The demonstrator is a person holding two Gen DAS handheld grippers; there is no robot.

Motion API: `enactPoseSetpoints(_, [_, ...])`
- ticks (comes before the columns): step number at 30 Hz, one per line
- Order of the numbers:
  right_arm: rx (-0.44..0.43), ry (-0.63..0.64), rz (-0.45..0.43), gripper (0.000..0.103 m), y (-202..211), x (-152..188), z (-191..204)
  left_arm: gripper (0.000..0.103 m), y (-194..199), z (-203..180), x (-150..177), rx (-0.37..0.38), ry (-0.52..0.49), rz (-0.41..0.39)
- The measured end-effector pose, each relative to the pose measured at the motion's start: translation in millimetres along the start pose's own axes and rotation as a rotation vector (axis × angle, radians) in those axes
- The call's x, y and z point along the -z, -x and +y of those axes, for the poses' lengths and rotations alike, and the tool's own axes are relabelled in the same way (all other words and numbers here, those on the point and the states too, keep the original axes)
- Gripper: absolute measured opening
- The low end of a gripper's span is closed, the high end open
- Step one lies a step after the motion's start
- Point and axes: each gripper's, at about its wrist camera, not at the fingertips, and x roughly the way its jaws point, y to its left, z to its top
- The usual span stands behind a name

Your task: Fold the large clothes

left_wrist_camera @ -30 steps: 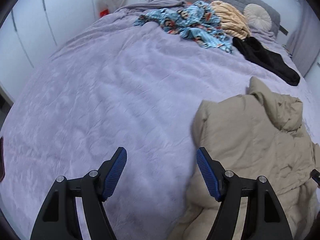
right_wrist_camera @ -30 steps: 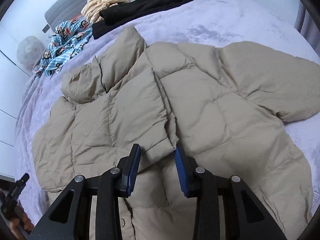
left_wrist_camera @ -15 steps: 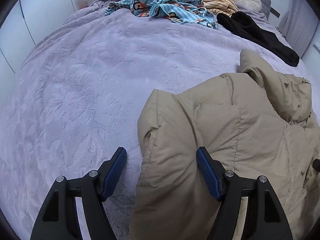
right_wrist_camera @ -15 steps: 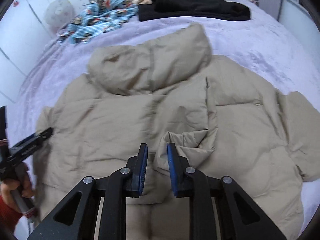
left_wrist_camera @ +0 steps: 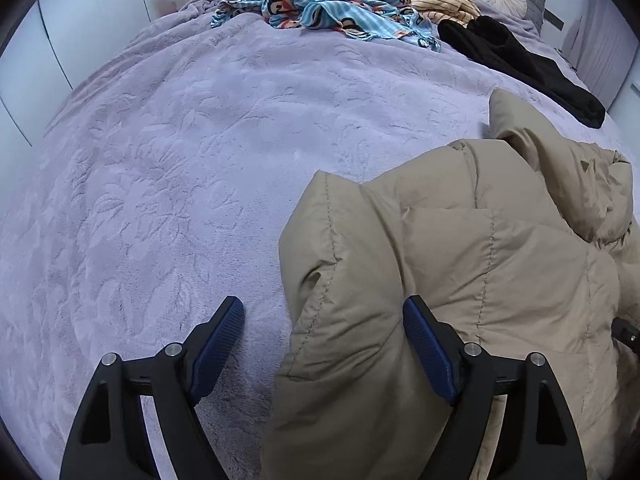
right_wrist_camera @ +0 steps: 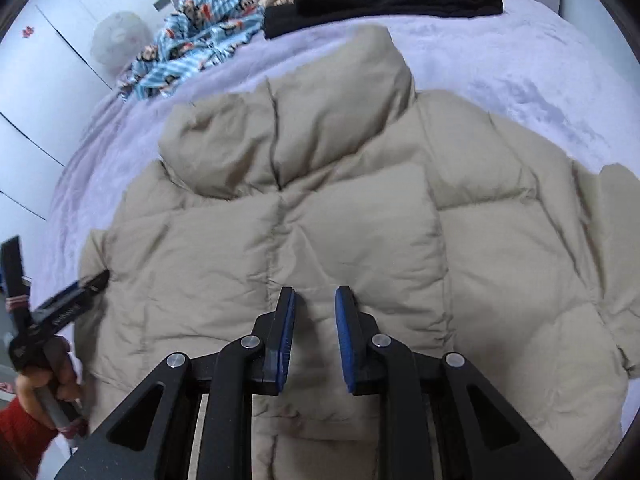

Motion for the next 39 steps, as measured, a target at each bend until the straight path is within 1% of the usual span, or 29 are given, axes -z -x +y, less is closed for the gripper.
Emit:
enactPoseSetpoints(1, [-0.027,-0.024,0.005,0.013,-4,5,-9,0.083,0,0,0,0.003,-0.001,0.0])
enactPoseSetpoints(3, [-0.056,-0.075,-0.006,0.011,2,13,-23,0.083,0,0,1,0.001,-0.01,-0.005])
enactPoseSetpoints(4, [-0.055,-0.096,-0.012,0.011,9,16,-29,0.083,0,0,0,-0.002,-0.012,-0.004])
enactPoseSetpoints(6, [-0.02,-0.124,-0.023,0.011,26,23,-43,0.083,3,-2,-2,-0.017,-0.012,0.009])
enactPoseSetpoints(7, [0.004,-0.135,-0.022,0.016,32,22,-51,0.083,7,-4,-3,-0.031,-0.02,0.014])
enactPoseSetpoints(9, [0.027,-0.184,-0.017,0.018,46,25,-68,0.083,18,-12,-5,-0.056,-0.058,0.014])
enactPoseSetpoints(11, [-0.035,-0.267,-0.016,0.02,59,31,-91,0.083,32,-22,-4,-0.058,-0.102,0.009])
enactPoseSetpoints(12, [-0.063,-0.315,-0.016,0.023,67,36,-104,0.083,38,-27,-3,-0.056,-0.122,0.007])
enactPoseSetpoints(14, [-0.102,-0.378,-0.017,0.031,73,40,-117,0.083,50,-38,1,-0.051,-0.148,0.013])
enactPoseSetpoints(15, [-0.114,-0.404,-0.02,0.038,78,47,-124,0.083,55,-45,4,-0.047,-0.155,0.021])
enactPoseSetpoints(16, [-0.117,-0.418,-0.02,0.043,82,49,-127,0.083,59,-51,7,-0.038,-0.159,0.027])
enactPoseSetpoints(18, [-0.133,-0.435,-0.018,0.044,88,58,-133,0.083,66,-68,15,-0.015,-0.17,0.046])
enactPoseSetpoints(24, [-0.173,-0.465,-0.004,0.044,100,67,-146,0.083,77,-127,44,0.061,-0.219,0.1])
enactPoseSetpoints(26, [-0.177,-0.47,-0.005,0.05,106,68,-152,0.083,79,-149,53,0.085,-0.239,0.121])
enactPoseSetpoints(28, [-0.171,-0.477,-0.018,0.065,115,70,-163,0.083,83,-167,59,0.103,-0.252,0.131])
enactPoseSetpoints(30, [-0.149,-0.488,-0.038,0.069,127,72,-177,0.083,88,-186,63,0.118,-0.27,0.137])
enactPoseSetpoints(32, [-0.14,-0.51,-0.052,0.069,136,74,-194,0.083,93,-202,66,0.128,-0.286,0.15])
enactPoseSetpoints(36, [-0.143,-0.619,-0.076,0.079,151,86,-241,0.083,98,-235,68,0.159,-0.332,0.204])
enactPoseSetpoints(39, [-0.127,-0.683,-0.102,0.08,162,94,-270,0.083,109,-256,72,0.203,-0.342,0.234])
